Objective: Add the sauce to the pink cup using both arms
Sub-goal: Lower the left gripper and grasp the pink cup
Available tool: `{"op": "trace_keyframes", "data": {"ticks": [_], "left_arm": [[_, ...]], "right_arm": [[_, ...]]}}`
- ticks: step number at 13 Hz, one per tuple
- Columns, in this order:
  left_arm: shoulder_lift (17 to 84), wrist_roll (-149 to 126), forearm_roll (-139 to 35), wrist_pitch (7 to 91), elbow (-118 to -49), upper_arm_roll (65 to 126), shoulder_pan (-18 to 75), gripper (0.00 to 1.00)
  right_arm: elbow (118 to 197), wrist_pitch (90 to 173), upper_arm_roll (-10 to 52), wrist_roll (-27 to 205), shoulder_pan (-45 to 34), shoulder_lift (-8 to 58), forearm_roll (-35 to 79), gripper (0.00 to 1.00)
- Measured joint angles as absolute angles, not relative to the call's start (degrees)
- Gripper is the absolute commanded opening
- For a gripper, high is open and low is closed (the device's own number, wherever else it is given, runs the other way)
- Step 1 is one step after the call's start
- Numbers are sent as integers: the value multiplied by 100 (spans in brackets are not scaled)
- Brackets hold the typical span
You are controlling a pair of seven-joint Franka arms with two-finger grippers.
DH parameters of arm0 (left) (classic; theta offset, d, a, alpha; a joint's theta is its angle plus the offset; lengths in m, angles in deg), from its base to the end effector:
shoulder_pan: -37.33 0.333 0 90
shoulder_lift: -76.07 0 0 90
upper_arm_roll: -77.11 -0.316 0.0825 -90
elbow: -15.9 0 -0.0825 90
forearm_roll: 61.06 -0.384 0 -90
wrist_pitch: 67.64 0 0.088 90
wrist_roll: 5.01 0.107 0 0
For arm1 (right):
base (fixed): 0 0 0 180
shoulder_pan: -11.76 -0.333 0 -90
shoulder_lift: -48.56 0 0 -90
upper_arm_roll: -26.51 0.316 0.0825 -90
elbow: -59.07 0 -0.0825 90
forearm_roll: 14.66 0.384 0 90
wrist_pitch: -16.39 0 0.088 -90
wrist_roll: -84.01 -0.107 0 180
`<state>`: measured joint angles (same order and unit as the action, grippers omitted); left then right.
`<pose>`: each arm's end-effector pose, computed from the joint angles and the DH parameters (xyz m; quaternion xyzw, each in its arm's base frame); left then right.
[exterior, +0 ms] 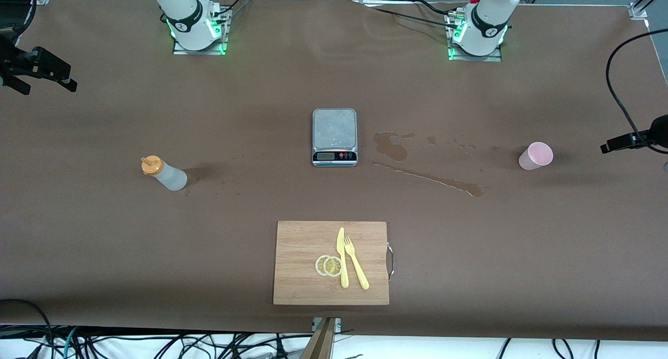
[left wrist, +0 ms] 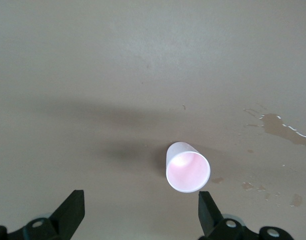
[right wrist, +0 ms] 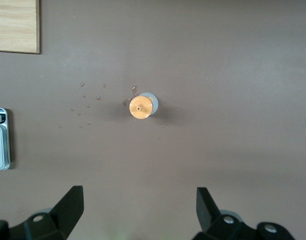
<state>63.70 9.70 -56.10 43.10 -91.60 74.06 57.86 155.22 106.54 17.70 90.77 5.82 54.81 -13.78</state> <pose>0.5458 0.2303 0.3850 0.9917 0.0953 -0.0639 0.0576 0.5195 -0.0289 0.6320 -0.9993 -0.0344 -0.0029 0.0158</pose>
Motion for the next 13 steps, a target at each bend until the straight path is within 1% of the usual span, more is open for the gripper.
{"op": "trace_keyframes", "data": {"ticks": [4,7,9,10,11,13], "left_arm": [[6226,1265,-5294,4597,-9883,7537,5878,100],[6217,1291,-5294,5787,-10705,7729,5858,100],[6216,1392,-5294,6238,-11037,7726,5857,99],[6213,1435,-5294,6434,-11143,7727,5857,94],[6195,1454,-5294,6641,-11237,7741,5856,78],[6090,1459,-5294,6859,-11355,7814,5855,28]], "right_arm": [[15521,10654,1785,9077,573,5480,-1372,100],[15521,10654,1792,9077,572,5478,-1369,100],[15521,10655,1792,9077,572,5478,-1368,100],[15520,10655,1792,9077,572,5478,-1368,100],[15520,10657,1792,9077,572,5478,-1368,100],[15520,10657,1792,9077,574,5478,-1368,100]]}}
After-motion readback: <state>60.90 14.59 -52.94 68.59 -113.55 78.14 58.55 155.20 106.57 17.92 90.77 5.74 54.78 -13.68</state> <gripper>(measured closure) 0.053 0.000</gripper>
